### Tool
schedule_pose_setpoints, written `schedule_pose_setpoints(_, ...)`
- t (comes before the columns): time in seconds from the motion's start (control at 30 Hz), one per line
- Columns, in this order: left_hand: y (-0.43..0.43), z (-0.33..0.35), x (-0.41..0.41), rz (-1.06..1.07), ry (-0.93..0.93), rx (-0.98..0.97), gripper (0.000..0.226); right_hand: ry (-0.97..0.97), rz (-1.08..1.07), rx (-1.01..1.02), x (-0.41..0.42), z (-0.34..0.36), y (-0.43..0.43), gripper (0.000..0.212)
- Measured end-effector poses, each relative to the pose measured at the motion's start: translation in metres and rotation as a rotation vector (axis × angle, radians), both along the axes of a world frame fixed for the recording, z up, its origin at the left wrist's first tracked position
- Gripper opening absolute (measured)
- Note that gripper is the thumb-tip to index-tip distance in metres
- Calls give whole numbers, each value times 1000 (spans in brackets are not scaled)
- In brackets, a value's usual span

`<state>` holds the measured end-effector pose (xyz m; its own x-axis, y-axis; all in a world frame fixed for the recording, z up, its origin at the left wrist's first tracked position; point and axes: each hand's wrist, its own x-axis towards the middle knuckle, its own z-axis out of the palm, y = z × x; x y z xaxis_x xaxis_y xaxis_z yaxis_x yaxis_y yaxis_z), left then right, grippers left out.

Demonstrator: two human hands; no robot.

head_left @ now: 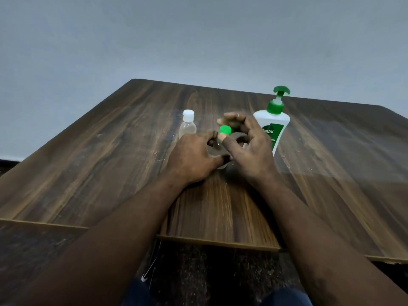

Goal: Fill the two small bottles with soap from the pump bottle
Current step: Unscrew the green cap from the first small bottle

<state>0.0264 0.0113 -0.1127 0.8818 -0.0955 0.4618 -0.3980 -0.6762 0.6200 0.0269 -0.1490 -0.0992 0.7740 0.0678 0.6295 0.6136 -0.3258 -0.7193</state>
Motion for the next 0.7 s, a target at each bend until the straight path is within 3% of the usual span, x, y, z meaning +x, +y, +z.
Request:
schedule_pose_setpoints(0.13,0,-2,0,14,8,13,50,-25,-80,3,3,-5,3,47)
schedule_pose_setpoints(0.27,-1,-1,-2,6,-7,6,66,-9,-88,41,4,-6,1,36)
schedule_pose_setpoints(0.6,0,-3,1,12,6,21,46,-25,-96,-19,4,-6,2,40)
schedule_pose_setpoints(0.7,0,-3,0,2,6,11,62,-9,-70,0,2,-4,-1,32)
